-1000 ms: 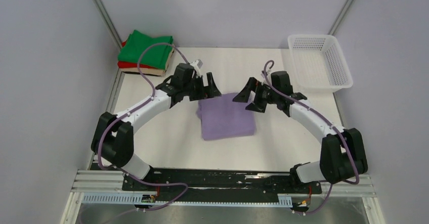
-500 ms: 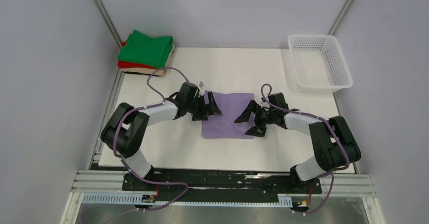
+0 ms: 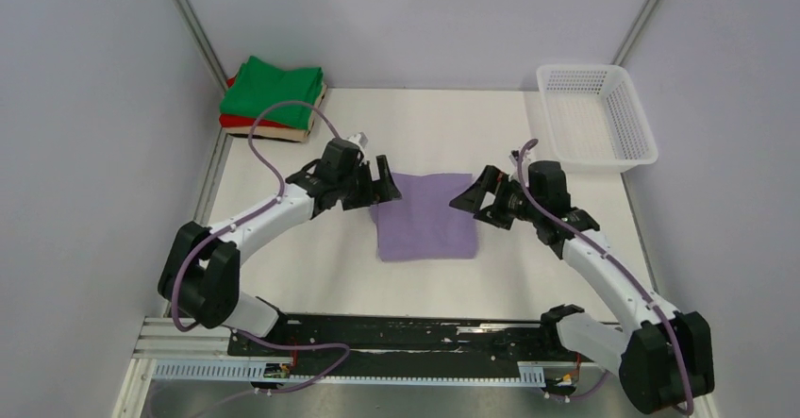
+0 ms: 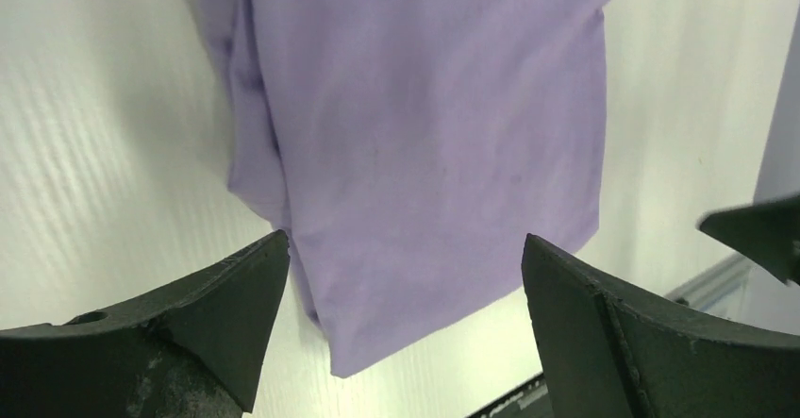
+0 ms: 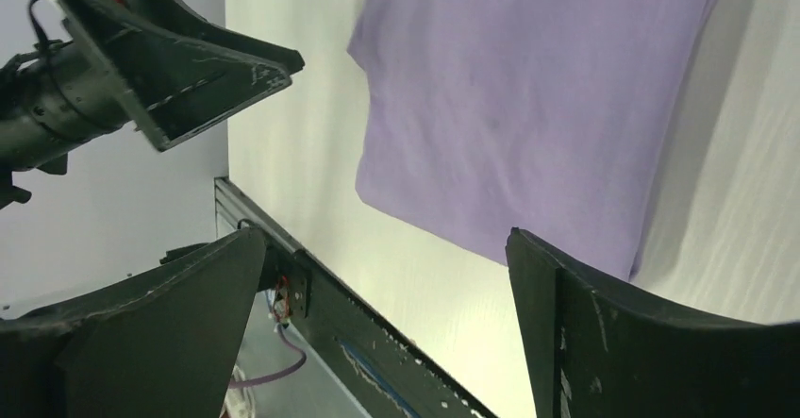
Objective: Fold and stack the t-shirts
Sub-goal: Put the neatly folded tshirt into the corner of the board with the left arm
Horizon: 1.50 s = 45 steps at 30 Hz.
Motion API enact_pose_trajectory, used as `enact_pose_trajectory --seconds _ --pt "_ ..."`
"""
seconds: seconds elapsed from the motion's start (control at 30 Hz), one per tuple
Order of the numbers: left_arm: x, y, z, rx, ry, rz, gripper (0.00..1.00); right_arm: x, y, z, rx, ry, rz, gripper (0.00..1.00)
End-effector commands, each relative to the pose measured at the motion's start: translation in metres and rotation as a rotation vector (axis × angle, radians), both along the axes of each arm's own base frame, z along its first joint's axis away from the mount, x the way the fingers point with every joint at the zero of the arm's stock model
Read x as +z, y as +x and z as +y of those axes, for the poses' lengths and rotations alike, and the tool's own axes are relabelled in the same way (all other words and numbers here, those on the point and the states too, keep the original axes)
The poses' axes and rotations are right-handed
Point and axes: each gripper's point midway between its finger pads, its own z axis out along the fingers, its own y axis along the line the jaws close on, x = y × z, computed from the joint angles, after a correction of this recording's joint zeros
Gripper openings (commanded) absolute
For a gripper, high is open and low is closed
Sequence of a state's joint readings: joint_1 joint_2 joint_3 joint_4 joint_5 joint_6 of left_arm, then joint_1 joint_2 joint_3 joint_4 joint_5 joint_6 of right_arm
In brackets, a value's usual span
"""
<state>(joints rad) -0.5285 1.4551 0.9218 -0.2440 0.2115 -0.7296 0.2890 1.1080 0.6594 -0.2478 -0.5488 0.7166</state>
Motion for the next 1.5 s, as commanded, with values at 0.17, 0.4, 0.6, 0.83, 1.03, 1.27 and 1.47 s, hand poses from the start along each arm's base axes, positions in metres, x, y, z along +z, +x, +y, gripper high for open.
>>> enact_pose_trajectory --seconds 0.17,0.4,0.6,0.83,1.03,1.27,1.47 --pt "-0.026 0.022 0.021 0.086 0.203 0.07 1.0 0.032 0.015 -0.056 -0.225 -0.223 -0.196 1.0" --pt "-0.067 0.027 0.004 0.068 0.206 0.17 1.0 0.021 0.011 -0.083 -0.295 -0.333 -0.196 1.0" --pt "-0.077 0.025 -0.009 0.058 0.272 0.183 1.0 0.006 0.011 -0.089 -0.295 -0.363 -0.155 1.0" --pt "-0.077 0.019 -0.012 0.082 0.408 0.188 0.95 -0.005 0.014 -0.094 -0.295 -0.383 -0.123 1.0" --pt "-0.06 0.02 -0.02 0.088 0.466 0.147 0.93 -0.012 0.015 -0.098 -0.302 -0.385 -0.092 1.0" --pt "-0.05 0.021 -0.041 0.074 0.325 0.1 0.9 -0.013 0.017 -0.1 -0.303 -0.374 -0.081 1.0" --pt "-0.074 0.015 -0.057 0.038 0.255 0.161 0.69 -0.013 0.016 -0.1 -0.302 -0.365 -0.08 1.0"
